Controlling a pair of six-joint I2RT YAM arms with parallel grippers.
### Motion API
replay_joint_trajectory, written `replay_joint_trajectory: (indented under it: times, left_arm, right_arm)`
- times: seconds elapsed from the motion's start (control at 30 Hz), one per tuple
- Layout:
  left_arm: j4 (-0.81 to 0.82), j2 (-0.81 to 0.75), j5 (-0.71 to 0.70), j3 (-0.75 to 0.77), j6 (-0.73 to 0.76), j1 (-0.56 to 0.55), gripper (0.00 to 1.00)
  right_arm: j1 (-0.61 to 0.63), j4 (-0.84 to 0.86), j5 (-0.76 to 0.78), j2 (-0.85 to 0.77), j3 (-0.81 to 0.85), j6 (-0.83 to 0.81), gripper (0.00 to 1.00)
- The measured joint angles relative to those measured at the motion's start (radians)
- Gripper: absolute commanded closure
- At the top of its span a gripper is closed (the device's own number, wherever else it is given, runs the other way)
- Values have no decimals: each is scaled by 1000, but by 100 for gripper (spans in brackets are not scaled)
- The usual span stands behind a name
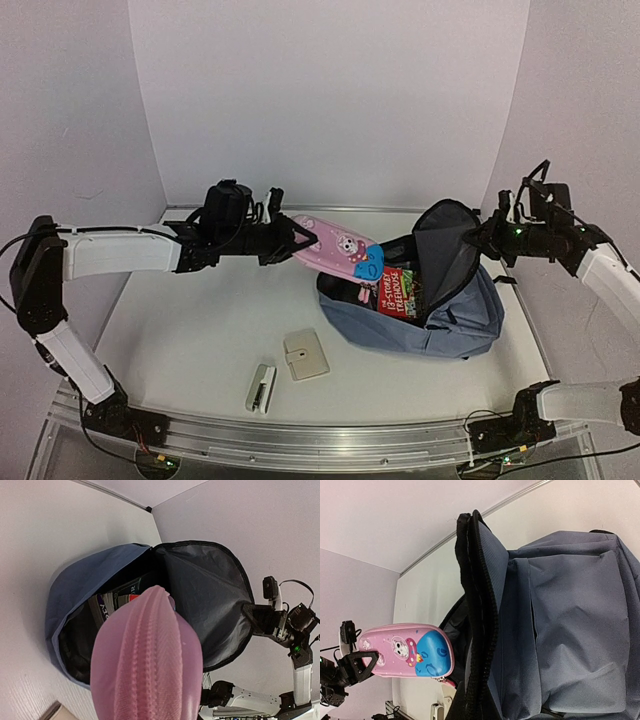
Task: Pack the student bag
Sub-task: Place the stationery in the student bag.
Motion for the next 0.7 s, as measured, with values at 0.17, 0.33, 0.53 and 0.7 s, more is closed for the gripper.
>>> replay_joint_trajectory:
  times: [0.17, 0.33, 0.53, 0.7]
  left_arm:
    - [104, 104, -17, 70, -28, -10, 97]
    - [148, 214, -29, 147, -34, -59, 99]
    - [137, 296, -41, 153, -57, -129, 100]
    - [146, 332, -54, 173, -84, -182, 100]
  right_arm:
    - [0, -1, -6, 0, 0, 0, 100]
    - [0, -1, -11, 0, 0, 0, 100]
    - [0, -2, -15, -3, 1, 2, 100]
    - [0, -7, -21, -3, 15, 3, 100]
